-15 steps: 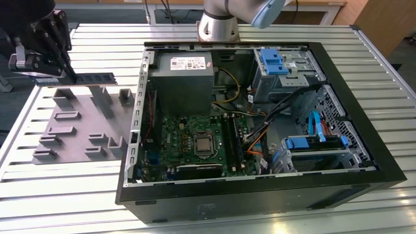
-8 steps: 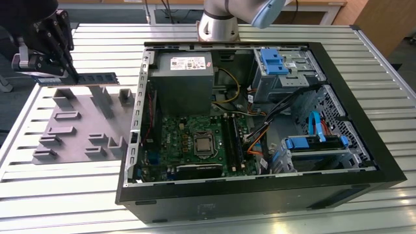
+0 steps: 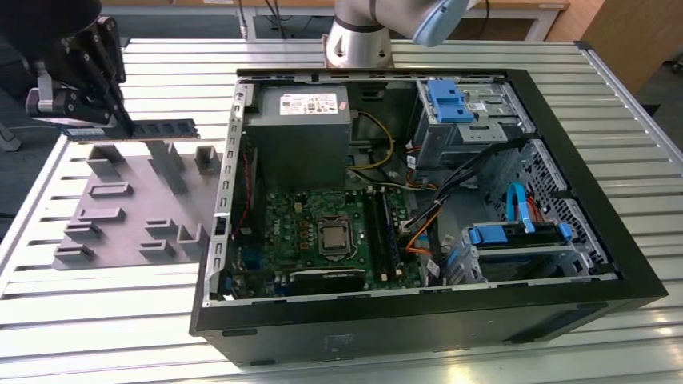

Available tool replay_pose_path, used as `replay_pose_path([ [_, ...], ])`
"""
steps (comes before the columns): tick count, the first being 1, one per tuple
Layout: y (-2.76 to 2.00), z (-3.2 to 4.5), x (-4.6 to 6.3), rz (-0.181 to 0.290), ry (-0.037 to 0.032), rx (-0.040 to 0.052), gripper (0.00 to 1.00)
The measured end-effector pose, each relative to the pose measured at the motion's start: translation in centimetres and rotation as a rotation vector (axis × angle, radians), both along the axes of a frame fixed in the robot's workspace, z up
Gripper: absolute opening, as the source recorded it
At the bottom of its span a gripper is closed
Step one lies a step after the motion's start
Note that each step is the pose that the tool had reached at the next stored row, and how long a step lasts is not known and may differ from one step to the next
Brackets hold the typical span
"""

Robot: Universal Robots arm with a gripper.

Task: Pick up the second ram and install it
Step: 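Pick up the second ram and move it above second insertion slot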

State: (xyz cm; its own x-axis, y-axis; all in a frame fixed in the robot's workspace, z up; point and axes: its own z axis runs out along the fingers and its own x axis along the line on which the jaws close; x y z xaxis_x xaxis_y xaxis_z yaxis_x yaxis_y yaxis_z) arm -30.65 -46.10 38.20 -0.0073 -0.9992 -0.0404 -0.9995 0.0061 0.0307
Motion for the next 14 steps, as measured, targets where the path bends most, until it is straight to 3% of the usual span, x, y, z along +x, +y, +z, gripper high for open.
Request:
replay_pose_path([
  [14, 0.00, 0.00, 0.84, 0.000, 0.0001, 0.0000, 0.14],
])
